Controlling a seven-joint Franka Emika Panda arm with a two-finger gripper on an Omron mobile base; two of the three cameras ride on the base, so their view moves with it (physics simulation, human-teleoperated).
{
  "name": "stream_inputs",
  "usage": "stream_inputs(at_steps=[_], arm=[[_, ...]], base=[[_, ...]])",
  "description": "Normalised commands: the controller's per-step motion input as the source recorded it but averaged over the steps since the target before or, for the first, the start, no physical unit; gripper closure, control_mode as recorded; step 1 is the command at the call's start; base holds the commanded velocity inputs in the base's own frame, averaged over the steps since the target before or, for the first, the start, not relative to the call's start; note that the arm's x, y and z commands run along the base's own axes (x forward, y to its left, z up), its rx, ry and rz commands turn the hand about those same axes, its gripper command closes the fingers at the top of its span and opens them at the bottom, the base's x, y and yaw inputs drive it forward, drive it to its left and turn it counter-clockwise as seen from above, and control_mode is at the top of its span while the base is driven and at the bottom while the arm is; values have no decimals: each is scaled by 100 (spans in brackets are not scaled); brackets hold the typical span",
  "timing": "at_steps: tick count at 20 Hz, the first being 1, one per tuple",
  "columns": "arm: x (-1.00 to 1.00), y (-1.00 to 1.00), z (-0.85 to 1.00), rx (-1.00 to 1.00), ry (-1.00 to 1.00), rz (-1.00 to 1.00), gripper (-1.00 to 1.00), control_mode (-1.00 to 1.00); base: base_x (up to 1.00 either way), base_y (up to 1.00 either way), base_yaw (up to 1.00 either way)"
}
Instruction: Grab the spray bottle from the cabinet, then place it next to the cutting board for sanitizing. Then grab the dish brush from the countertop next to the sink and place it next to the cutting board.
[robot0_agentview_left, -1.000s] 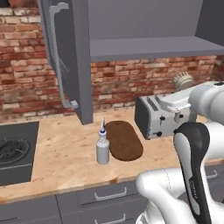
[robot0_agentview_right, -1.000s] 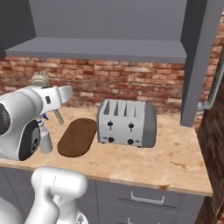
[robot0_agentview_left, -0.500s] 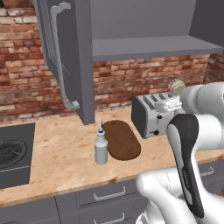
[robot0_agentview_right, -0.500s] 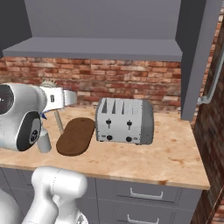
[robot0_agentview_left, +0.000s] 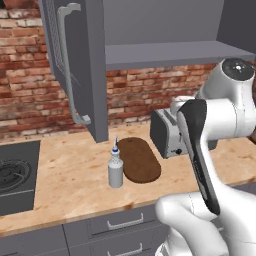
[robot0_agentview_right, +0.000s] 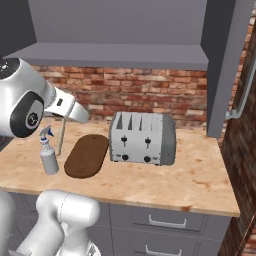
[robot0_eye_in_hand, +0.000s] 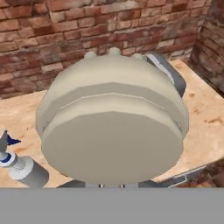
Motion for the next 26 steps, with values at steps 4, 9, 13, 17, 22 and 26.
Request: stream_inputs(at_steps=[4, 9, 13, 17, 22, 26], arm=[[0, -6, -62, 17, 6, -37, 100, -100], [0, -45, -62, 29, 0, -27, 100, -100], [0, -47, -64, 33, 0, -28, 100, -100], [18, -34, -48, 18, 1, -27, 100, -100], [17, -24, -46, 5, 13, -8, 100, -100], [24, -30, -47, 5, 18, -4, 100, -100]], base=[[0, 0, 0], [0, 0, 0], [0, 0, 0], [0, 0, 0], [0, 0, 0], [0, 0, 0]])
